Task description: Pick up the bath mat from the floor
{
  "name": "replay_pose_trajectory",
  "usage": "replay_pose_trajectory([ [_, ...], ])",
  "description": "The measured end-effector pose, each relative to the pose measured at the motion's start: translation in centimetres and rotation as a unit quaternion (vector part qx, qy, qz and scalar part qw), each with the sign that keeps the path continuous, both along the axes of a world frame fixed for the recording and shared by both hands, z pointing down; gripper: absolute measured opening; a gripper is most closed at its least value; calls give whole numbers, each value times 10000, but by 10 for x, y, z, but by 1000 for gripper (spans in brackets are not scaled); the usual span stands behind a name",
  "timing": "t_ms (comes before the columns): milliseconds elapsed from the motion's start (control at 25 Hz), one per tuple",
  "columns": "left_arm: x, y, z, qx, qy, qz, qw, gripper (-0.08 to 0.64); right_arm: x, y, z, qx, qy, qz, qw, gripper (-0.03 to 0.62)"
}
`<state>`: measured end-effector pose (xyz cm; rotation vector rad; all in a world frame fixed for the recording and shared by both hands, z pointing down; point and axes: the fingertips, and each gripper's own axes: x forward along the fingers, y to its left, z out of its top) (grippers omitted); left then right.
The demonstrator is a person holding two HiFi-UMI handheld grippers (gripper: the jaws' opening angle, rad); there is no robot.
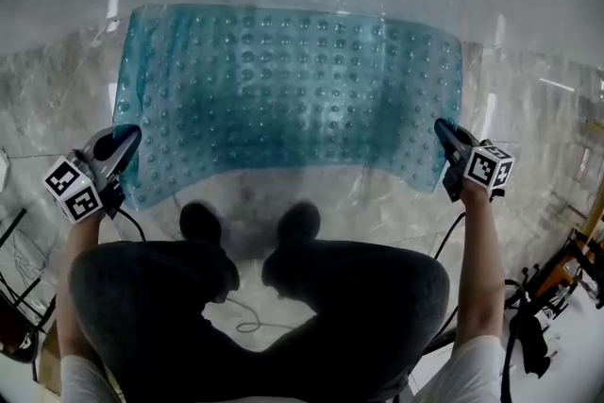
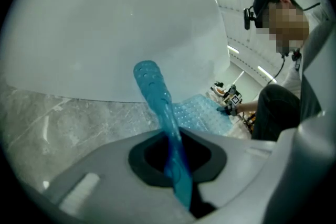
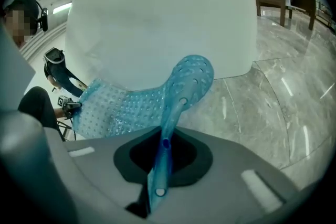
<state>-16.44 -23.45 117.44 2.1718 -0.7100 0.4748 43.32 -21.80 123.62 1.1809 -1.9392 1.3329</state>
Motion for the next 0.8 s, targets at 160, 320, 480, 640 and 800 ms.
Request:
replay_pose_trajectory([
  [160, 17, -11, -39, -15, -70, -15, 10000, 18, -19, 1, -38, 62, -146, 291, 9994, 17],
  [320, 39, -8, -90, -52, -36, 19, 10000, 18, -50, 9, -83, 117, -29, 483, 9988, 15],
  [480, 41, 1, -137, -66, -146, 198, 9997, 18, -86, 6, -134, 171, 89, 549, 9983, 15],
  [640, 54, -11, -181, -159, -207, 134, 9996, 18, -95, -5, -182, 154, -120, 570, 9982, 17],
  [800, 3, 30, -237, -77, -146, 40, 9999, 18, -167, 23, -255, 327, -409, 530, 9972, 17],
])
